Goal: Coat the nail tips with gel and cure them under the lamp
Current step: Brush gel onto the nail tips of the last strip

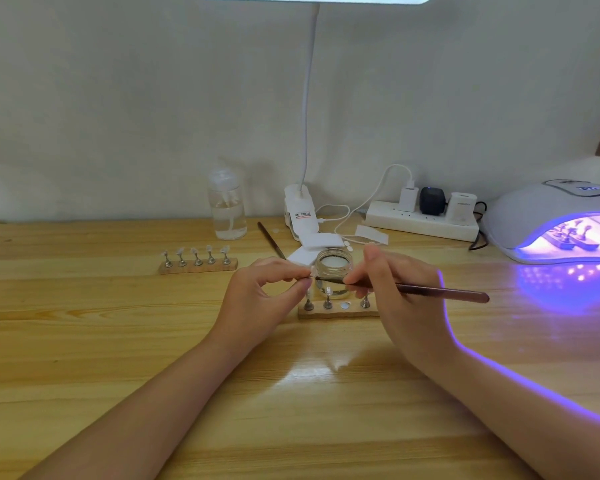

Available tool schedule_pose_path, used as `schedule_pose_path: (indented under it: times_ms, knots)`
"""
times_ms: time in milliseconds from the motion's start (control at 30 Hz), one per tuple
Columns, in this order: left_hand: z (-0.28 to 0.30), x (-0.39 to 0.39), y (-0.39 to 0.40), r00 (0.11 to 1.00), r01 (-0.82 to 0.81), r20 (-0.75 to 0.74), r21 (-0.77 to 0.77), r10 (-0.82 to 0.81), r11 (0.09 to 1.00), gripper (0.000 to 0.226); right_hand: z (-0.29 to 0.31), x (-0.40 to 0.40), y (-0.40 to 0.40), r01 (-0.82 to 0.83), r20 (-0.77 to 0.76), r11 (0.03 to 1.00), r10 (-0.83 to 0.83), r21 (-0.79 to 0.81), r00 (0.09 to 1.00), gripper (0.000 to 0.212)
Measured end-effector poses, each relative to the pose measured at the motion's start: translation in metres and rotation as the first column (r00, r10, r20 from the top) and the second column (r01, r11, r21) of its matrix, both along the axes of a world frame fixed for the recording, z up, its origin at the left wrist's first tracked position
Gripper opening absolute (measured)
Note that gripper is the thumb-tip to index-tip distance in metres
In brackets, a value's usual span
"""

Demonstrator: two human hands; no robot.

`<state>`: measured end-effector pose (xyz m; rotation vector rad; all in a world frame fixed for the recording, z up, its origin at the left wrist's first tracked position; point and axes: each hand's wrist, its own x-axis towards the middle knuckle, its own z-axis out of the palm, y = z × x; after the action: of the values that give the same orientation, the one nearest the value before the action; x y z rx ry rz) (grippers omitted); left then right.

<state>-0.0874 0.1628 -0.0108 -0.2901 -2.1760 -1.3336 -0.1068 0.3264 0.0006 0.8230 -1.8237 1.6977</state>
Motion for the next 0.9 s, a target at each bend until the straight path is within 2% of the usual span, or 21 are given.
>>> schedule_pose_path:
  times_ms: [100,267,500,700,900]
  knots:
    - [0.0005,0.0002,0.0005,1.000,-0.003,-0.002,0.010,0.003,1.000,0.029,0.0010,-0.0009,-0.0003,0.005,0.059,0.998,-0.001,-0.067,0.998,0.035]
    - [0.0011,0.0010,0.0008,1.000,0.004,0.006,0.002,-0.004,1.000,0.025,0.0017,-0.0010,-0.0031,0.039,0.002,0.998,-0.039,0.057,0.999,0.030]
    - [0.0018,0.0016,0.0011,1.000,-0.001,0.018,0.005,0.001,1.000,0.030,0.0012,0.0009,-0.0008,-0.006,0.080,0.997,0.012,-0.075,0.997,0.039]
    - [0.0018,0.0020,0.0007,1.000,-0.001,0.028,0.001,0.001,1.000,0.027,0.0015,-0.0009,-0.0035,0.039,0.017,0.997,-0.040,0.059,0.999,0.033]
    - [0.0028,0.0028,0.0012,0.999,-0.011,0.041,0.004,0.011,1.000,0.029,0.0012,0.0011,-0.0001,0.001,0.126,0.998,0.008,-0.064,0.992,0.039]
